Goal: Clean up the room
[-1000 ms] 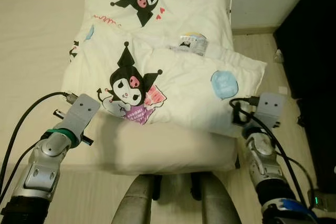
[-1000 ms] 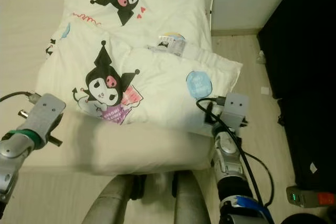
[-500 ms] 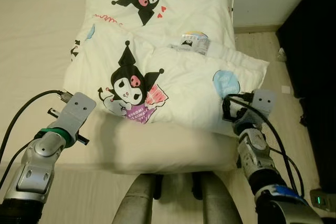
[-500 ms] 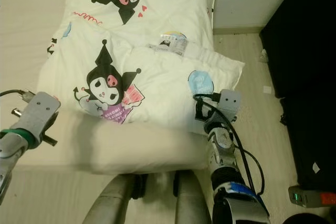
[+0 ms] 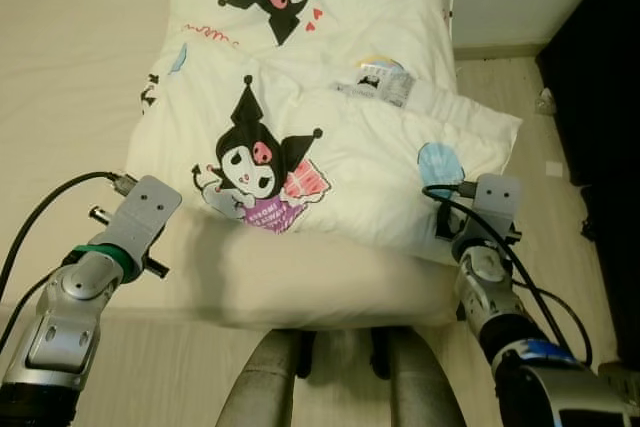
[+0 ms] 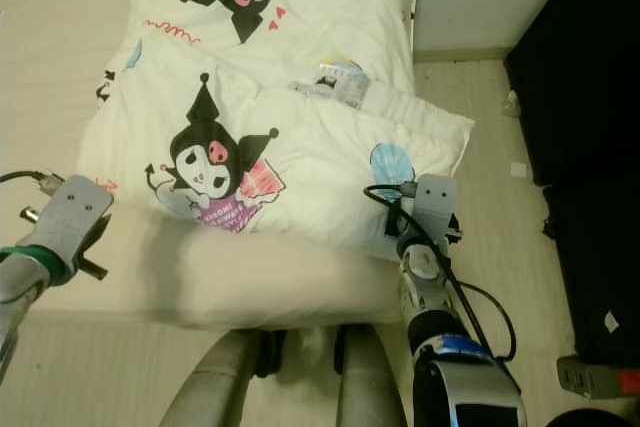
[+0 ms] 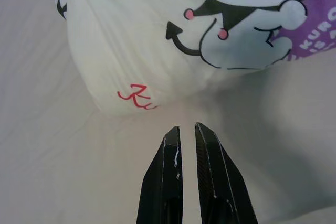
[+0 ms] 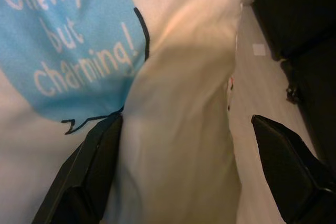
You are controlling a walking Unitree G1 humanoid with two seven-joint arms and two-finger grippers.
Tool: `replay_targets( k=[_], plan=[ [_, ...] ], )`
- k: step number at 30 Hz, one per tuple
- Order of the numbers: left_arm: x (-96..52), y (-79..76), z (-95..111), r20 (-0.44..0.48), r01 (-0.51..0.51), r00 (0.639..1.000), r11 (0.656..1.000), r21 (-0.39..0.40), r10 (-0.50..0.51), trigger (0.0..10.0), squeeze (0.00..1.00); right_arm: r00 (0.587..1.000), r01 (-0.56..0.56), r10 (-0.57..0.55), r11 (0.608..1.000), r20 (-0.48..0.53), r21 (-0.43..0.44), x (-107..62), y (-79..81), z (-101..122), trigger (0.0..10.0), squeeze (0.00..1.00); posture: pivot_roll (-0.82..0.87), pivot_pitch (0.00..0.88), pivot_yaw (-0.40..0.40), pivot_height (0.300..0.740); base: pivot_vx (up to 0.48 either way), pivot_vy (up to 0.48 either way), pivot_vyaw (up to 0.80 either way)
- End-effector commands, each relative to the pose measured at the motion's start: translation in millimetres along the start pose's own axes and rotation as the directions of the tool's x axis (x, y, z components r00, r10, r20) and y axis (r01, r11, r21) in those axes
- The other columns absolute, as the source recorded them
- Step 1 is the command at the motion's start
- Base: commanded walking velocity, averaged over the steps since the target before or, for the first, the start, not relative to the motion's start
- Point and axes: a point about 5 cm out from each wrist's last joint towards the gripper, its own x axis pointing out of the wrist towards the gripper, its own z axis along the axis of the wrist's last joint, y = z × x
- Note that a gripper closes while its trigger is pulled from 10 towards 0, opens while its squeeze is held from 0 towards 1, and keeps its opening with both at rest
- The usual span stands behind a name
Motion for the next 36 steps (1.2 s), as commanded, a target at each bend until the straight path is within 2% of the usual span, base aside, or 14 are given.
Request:
replay_targets(
  k=[1, 2, 4, 5, 7, 8, 9, 11, 12, 18, 24, 32, 36],
  plan=[
    [-5.9, 1.5, -13.0, -0.056, 0.006, 0.998, 1.0, 0.006, -0.006, 10.0, 0.0, 0.996, -0.019, 0.023, 0.999, -0.083, 0.047, -6.8, 0.7, -20.6, 10.0, 0.0, 0.21, 0.391, 0.216, 0.74, 0.0, 0.0, 0.0],
    [-5.9, 1.5, -13.0, -0.056, 0.006, 0.998, 1.0, 0.006, -0.006, 10.0, 0.0, 0.996, -0.019, 0.023, 0.999, -0.083, 0.047, -6.8, 0.7, -20.6, 10.0, 0.0, 0.21, 0.391, 0.216, 0.74, 0.0, 0.0, 0.0],
    [-7.1, 3.6, -13.2, -0.058, 0.002, 0.998, 1.0, 0.01, -0.001, 10.0, 0.0, 0.991, -0.092, 0.109, 0.975, -0.075, 0.203, -4.9, 8.5, -15.6, 10.0, 0.0, 0.22, 0.39, 0.22, 0.74, 0.0, 0.0, 0.0],
    [-7.1, 3.6, -13.2, -0.058, 0.002, 0.998, 1.0, 0.01, -0.001, 10.0, 0.0, 0.991, -0.092, 0.109, 0.975, -0.075, 0.203, -4.9, 8.5, -15.6, 10.0, 0.0, 0.22, 0.39, 0.22, 0.74, 0.0, 0.0, 0.0],
    [-8.4, 5.3, -12.4, -0.059, -0.001, 0.998, 1.0, 0.011, 0.002, 10.0, 0.0, 0.984, -0.112, 0.152, 0.93, -0.09, 0.349, -3.7, 12.2, -14.9, 5.3, 0.0, 0.23, 0.389, 0.221, 0.74, 0.0, 0.0, 0.0],
    [-8.4, 5.3, -12.4, -0.059, -0.001, 0.998, 1.0, 0.011, 0.002, 10.0, 0.0, 0.984, -0.112, 0.152, 0.93, -0.09, 0.349, -3.7, 12.2, -14.9, 5.3, 0.0, 0.23, 0.389, 0.221, 0.74, 0.0, 0.0, 0.0],
    [-8.7, 6.0, -12.0, -0.059, -0.002, 0.998, 1.0, 0.012, 0.003, 10.0, 0.0, 0.981, -0.083, 0.147, 0.907, -0.124, 0.414, -3.7, 10.8, -18.3, 2.7, 0.0, 0.23, 0.39, 0.221, 0.74, 0.0, 0.0, 0.0],
    [-8.7, 6.0, -12.0, -0.059, -0.002, 0.998, 1.0, 0.012, 0.003, 10.0, 0.0, 0.981, -0.083, 0.147, 0.907, -0.124, 0.414, -3.7, 10.8, -18.3, 2.7, 0.0, 0.23, 0.39, 0.221, 0.74, 0.0, 0.0, 0.0],
    [-8.9, 7.5, -11.4, -0.059, -0.005, 0.998, 1.0, 0.013, 0.006, 10.0, 0.0, 0.971, -0.061, 0.163, 0.873, -0.173, 0.483, -4.9, 10.8, -24.5, 0.0, 0.0, 0.23, 0.391, 0.226, 0.74, 0.0, 0.0, 0.0],
    [-8.7, 8.0, -10.5, -0.057, -0.006, 0.998, 1.0, 0.015, 0.007, 10.0, 0.0, 0.956, -0.077, 0.207, 0.862, -0.21, 0.501, -6.3, 13.7, -28.9, 0.0, 0.0, 0.23, 0.389, 0.226, 0.74, 0.0, 0.0, 0.0],
    [-8.4, 6.6, -9.7, -0.056, -0.005, 0.998, 1.0, 0.012, 0.005, 10.0, 0.0, 0.951, -0.112, 0.242, 0.851, -0.194, 0.512, -5.2, 15.7, -26.0, 0.0, 0.0, 0.22, 0.389, 0.224, 0.74, 0.0, 0.0, 0.0],
    [-3.3, -1.4, -9.1, -0.051, 0.002, 0.999, 1.0, -0.007, -0.002, 10.0, 0.0, 0.942, -0.226, 0.322, 0.823, -0.1, 0.521, -1.9, 20.1, -12.6, 0.0, 0.0, 0.18, 0.381, 0.206, 0.74, 0.0, 0.0, 0.0],
    [0.0, -5.7, -7.5, -0.042, 0.003, 0.999, 1.0, -0.024, -0.004, 10.0, 0.0, 0.924, -0.328, 0.383, 0.795, -0.002, 0.509, 0.8, 23.8, 2.5, 0.0, 0.0, 0.15, 0.373, 0.192, 0.74, 0.0, 0.0, 0.0]
  ],
)
